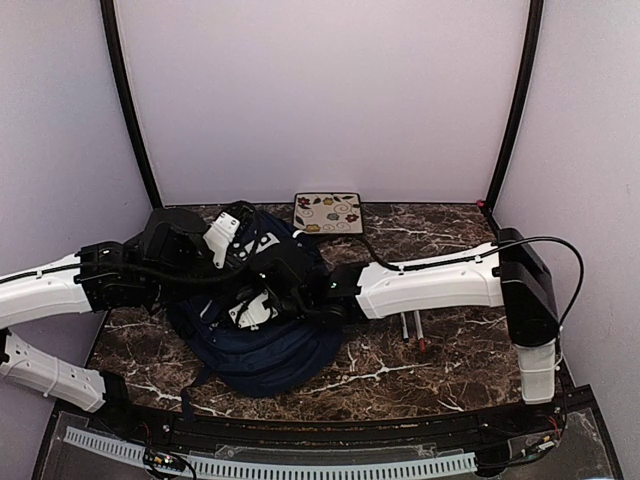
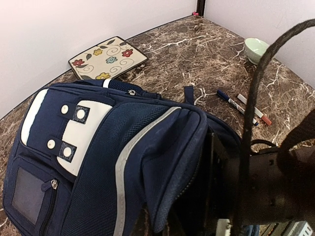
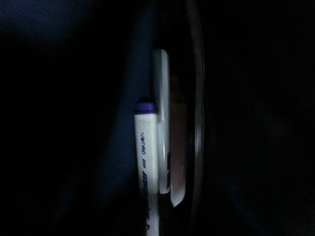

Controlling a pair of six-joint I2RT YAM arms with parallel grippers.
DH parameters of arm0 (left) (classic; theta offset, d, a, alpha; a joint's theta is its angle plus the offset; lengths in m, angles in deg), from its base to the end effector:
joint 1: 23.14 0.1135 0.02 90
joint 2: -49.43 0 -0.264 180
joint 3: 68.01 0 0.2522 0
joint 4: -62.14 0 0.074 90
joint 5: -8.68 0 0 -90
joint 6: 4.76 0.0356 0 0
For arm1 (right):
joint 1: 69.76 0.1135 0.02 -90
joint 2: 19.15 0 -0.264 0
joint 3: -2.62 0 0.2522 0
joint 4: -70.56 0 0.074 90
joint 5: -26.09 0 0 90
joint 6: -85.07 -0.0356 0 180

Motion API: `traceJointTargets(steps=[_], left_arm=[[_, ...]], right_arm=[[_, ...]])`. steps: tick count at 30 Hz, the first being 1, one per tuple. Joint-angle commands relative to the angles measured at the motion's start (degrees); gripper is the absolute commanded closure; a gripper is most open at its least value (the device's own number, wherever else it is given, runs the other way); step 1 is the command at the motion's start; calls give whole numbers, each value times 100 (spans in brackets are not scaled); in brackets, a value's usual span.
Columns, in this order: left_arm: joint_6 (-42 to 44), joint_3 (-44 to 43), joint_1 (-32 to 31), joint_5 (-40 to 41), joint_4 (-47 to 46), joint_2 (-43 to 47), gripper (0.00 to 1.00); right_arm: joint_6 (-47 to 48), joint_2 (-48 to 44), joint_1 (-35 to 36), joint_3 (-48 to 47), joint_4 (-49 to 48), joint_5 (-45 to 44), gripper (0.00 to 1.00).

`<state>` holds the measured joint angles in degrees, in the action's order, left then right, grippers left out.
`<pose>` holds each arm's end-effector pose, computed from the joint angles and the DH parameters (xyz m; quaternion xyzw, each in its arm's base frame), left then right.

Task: Pack the student bag
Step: Place the pen in the upper front pocket of the bag, then pick up the pen from the center of the board.

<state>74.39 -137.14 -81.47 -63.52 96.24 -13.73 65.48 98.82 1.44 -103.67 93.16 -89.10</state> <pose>0.1388 -0.2043 0.3244 0.2684 0.8077 -0.1791 0.4934 0.1686 0.4481 0.2358 -0.7813 0.3799 -0.1896 0.4574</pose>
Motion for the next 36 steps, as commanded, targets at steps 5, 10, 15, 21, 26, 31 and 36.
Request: traceJointTargets(steps=[5,10,15,21,26,31,36], left_arm=[[-135,-284,-65,-97,-883,560,100],[-150,-120,-65,52,-991,653,100],[-188,-108,-65,92,-930,582,100],[-246,19,-65,82,-1076,535,100],[-249,76,-65,87,-1128,438,100],[-233,185,-65,84,-1153,427,100],[-233,273,-65,54,-1163,500,100]], right_arm=[[-33,-50,-30,154,-974,-435,77],[-818,-708,-4,343,-169,506,69],[-1228,-1287,118,503,772,1162,67],[-1752,-1738,292,613,1595,1651,67],[-2354,-2121,324,801,2413,2315,69],[-2925,-2866,223,1762,2870,2637,71],[-3457,-3556,-642,3060,2894,2842,72]])
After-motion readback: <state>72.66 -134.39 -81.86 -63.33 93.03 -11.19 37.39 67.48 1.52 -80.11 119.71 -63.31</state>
